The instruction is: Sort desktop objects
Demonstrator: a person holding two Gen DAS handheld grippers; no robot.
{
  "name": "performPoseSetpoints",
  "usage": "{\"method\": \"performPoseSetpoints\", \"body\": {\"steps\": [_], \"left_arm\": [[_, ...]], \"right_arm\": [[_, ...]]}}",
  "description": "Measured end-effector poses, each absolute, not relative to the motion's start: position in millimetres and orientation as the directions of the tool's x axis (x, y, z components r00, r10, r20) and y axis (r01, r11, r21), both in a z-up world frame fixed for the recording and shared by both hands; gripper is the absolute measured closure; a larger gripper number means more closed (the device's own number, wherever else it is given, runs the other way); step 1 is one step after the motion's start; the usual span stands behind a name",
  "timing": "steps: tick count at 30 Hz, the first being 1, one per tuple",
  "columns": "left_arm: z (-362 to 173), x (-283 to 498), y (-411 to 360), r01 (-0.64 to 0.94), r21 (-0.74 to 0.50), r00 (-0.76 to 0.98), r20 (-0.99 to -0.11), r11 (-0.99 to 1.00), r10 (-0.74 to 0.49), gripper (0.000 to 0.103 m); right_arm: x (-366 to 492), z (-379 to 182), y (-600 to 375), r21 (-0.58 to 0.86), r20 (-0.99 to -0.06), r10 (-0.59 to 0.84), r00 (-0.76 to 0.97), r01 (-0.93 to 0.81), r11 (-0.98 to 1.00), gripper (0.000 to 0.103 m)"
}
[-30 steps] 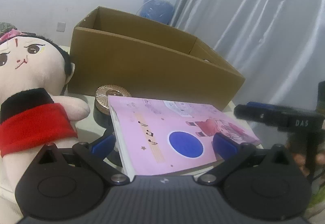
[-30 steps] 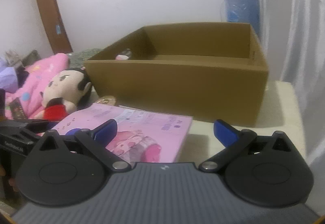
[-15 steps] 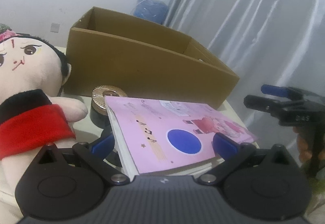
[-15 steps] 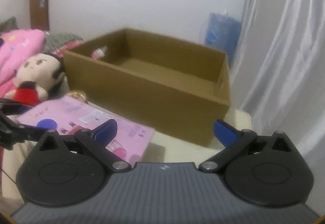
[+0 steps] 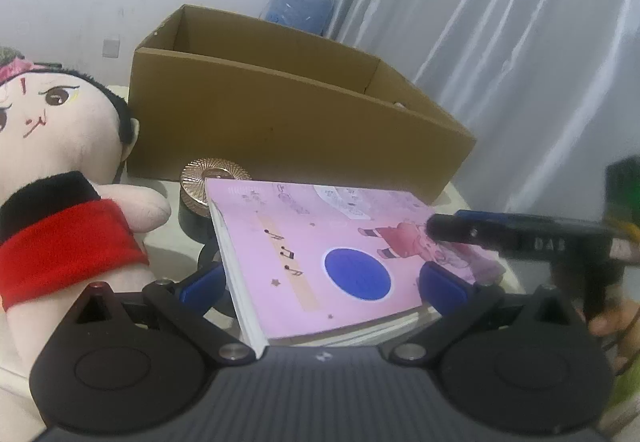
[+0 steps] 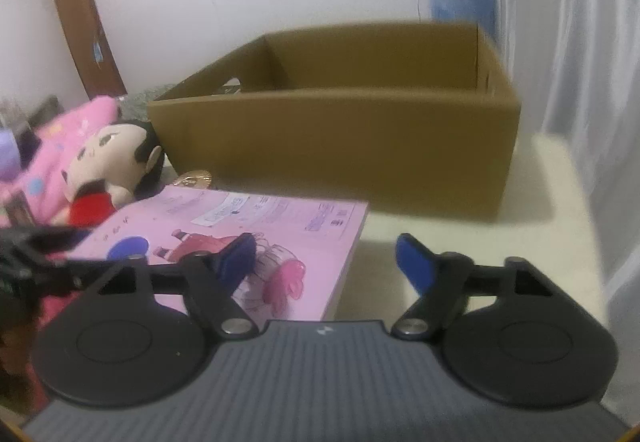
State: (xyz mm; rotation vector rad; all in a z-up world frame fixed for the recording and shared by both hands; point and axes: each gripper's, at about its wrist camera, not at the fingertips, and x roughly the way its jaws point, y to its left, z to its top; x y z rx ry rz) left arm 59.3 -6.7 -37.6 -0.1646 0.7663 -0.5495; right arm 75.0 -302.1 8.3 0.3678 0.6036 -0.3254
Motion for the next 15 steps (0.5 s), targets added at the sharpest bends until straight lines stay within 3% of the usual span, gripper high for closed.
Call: {"method": "performPoseSetpoints", "body": {"steps": [5,15], "left_arm": [[-38,58,-11,0.417,-0.31,0.592,-0.621,0.854,-0.514,0.0],[-42,54,-10,0.434,-0.317,0.575,-0.623,0.843,-0.53,0.0]], "right_arm": [[76,-3,-308,0.372,-0.594,-0.086,0.8,0.368,0.852,0.044],[71,1,-297,0.345,-0.599,-0.097,0.795,0.366,0.864,0.045]]}}
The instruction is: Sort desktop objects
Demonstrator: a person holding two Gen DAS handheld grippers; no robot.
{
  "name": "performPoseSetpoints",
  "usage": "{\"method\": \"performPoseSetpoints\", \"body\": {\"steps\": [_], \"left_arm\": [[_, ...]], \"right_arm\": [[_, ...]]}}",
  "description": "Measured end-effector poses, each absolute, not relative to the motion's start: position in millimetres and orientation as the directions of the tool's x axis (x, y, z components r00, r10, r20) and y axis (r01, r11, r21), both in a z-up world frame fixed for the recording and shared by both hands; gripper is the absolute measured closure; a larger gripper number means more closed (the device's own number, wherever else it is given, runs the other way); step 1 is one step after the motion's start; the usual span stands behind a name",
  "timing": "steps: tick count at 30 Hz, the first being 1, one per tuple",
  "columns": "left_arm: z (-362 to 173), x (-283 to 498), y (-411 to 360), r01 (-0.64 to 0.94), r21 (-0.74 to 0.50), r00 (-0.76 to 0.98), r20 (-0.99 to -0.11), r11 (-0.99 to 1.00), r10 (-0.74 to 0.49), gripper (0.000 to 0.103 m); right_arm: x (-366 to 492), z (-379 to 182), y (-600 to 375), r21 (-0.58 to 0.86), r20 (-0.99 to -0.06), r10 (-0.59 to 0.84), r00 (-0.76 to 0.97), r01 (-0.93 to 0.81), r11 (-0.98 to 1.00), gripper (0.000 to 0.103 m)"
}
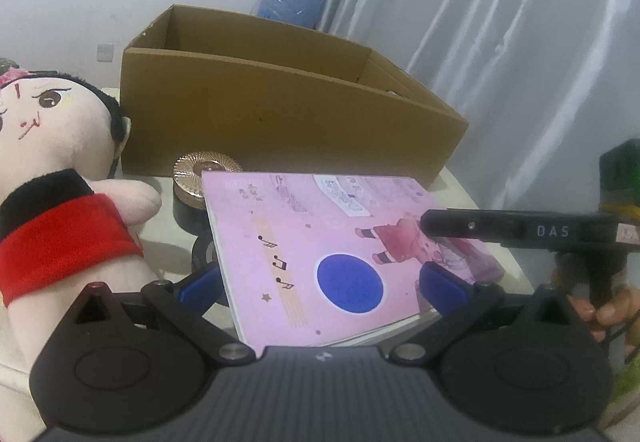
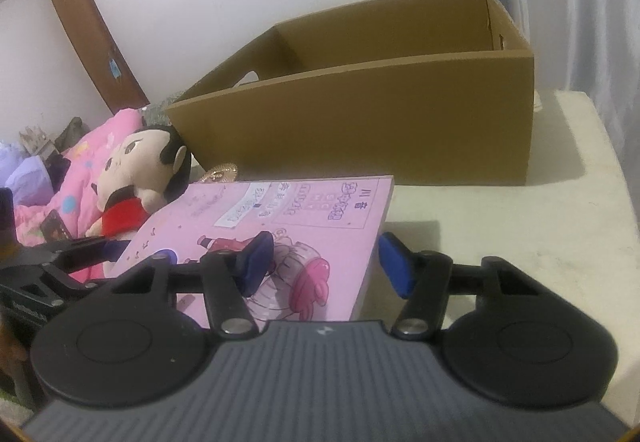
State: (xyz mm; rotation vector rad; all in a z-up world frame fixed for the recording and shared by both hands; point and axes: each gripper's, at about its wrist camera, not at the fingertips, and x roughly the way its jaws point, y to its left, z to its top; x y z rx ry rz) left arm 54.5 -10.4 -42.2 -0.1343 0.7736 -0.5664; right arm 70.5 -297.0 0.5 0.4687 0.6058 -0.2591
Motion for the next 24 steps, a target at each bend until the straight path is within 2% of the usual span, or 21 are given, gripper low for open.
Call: {"method": "performPoseSetpoints", "body": {"steps": [8,15,24], "left_arm": [[-43,63,-1,0.42,-0.369,0.563,-0.611,0.829,-0.557,0.0],[-49,66,-7,0.427,-0.381,0.525,-0.634,0.82,-0.567,0.0],[-49,65,-15,0.428,-0.341,0.537,-0.648,0.837,-0.54,0.0]], "right_arm": [[73,-1,-295,0.324,-0.593,-0.105,0.799,0.356,0.877,0.044],[72,-2,-295,0.324,-0.587,-0.108,0.802,0.355,0.877,0.044],[71,-1,-293,0.314,-0.584,-0.112,0.804,0.351,0.882,0.043]]}}
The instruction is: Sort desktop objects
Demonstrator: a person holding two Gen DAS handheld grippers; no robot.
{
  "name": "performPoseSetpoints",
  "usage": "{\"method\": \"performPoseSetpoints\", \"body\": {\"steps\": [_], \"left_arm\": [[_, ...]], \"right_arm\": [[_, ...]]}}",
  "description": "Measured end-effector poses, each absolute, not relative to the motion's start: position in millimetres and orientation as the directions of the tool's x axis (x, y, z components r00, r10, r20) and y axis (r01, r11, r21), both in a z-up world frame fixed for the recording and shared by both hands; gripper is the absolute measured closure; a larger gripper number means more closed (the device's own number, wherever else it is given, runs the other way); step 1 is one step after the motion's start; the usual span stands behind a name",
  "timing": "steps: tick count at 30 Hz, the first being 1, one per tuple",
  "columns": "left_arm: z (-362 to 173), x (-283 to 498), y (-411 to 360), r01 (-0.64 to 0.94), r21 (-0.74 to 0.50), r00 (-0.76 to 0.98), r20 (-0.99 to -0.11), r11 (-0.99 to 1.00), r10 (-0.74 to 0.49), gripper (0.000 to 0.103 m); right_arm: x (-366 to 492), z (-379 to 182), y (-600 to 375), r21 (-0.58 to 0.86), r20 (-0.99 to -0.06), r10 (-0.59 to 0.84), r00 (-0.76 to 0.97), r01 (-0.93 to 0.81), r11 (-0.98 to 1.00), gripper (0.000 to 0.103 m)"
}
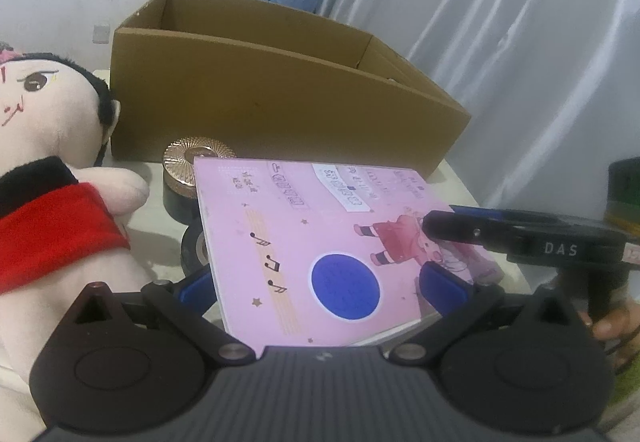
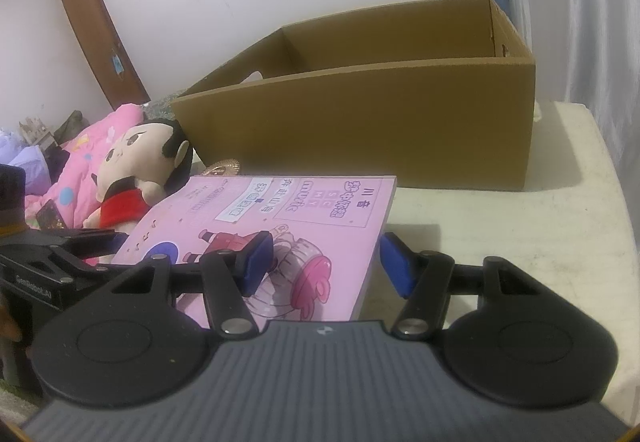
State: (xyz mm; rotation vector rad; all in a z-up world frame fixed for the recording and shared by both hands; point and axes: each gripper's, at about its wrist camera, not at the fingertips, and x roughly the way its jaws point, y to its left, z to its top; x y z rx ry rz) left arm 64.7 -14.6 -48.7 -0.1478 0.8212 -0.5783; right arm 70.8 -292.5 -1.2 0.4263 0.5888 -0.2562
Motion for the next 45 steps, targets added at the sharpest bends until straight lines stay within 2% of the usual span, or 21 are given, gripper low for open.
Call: {"method": "performPoseSetpoints", "body": {"steps": [10,16,31,45], "left_arm": [[-49,65,-16,0.434,-0.314,0.539,-0.66,0.844,-0.523,0.0],[-49,64,-17,0.431,-0.3,0.539,-0.67,0.851,-0.51,0.0],[-44,56,-25,0.432,-0.228,0.558,-0.693,0.872,-0.457,0.0],[-43,70,-11,0.424,-0.289,0.532,-0.687,0.858,-0.494,0.0]], "right_arm": [[67,-2,-293,0.316,-0.579,-0.107,0.808,0.343,0.885,0.043],[68,-2,-292,0.313,-0.581,-0.098,0.808,0.333,0.889,0.039],[69,4,-282,0.253,-0.572,-0.137,0.809,0.333,0.908,0.038],[70,-2,-282,0.226,-0.567,-0.123,0.814,0.298,0.927,0.038]]}}
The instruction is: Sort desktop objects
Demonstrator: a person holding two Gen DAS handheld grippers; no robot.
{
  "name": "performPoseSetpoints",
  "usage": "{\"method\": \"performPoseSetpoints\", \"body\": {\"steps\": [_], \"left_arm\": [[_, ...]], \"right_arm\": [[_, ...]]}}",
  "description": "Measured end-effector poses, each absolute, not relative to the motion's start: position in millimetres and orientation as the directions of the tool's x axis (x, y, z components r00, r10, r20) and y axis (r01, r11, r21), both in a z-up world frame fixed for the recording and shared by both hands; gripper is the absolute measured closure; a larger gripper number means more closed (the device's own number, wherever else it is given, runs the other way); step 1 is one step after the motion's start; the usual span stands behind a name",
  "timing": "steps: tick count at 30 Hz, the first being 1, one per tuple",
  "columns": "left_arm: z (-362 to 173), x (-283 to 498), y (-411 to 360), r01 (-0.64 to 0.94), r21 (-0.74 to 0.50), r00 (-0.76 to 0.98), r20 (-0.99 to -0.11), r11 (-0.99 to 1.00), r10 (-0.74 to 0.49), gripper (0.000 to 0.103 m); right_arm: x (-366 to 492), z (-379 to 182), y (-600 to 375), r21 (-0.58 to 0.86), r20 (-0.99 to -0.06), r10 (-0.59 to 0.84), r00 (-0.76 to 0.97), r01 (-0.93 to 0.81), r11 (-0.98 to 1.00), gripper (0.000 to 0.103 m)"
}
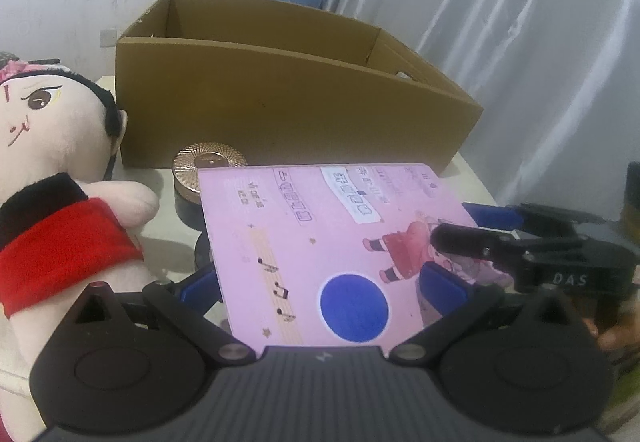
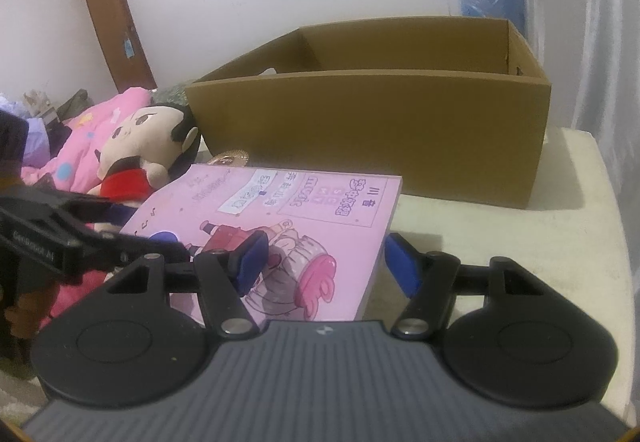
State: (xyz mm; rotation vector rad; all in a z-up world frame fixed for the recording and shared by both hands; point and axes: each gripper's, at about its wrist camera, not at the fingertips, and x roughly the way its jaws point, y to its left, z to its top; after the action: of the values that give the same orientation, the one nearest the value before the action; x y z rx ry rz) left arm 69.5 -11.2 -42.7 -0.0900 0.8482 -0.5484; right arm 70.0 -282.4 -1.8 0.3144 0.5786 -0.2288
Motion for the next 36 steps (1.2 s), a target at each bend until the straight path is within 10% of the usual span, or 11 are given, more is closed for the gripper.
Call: {"method": "performPoseSetpoints", "body": {"steps": [36], "left_arm": [[-46,66,-23,0.422,-0.264,0.522,-0.711,0.867,-0.471,0.0]], "right_arm": [[59,-2,-278,0.203,-0.542,-0.128,0.83,0.278,0.939,0.033]]}}
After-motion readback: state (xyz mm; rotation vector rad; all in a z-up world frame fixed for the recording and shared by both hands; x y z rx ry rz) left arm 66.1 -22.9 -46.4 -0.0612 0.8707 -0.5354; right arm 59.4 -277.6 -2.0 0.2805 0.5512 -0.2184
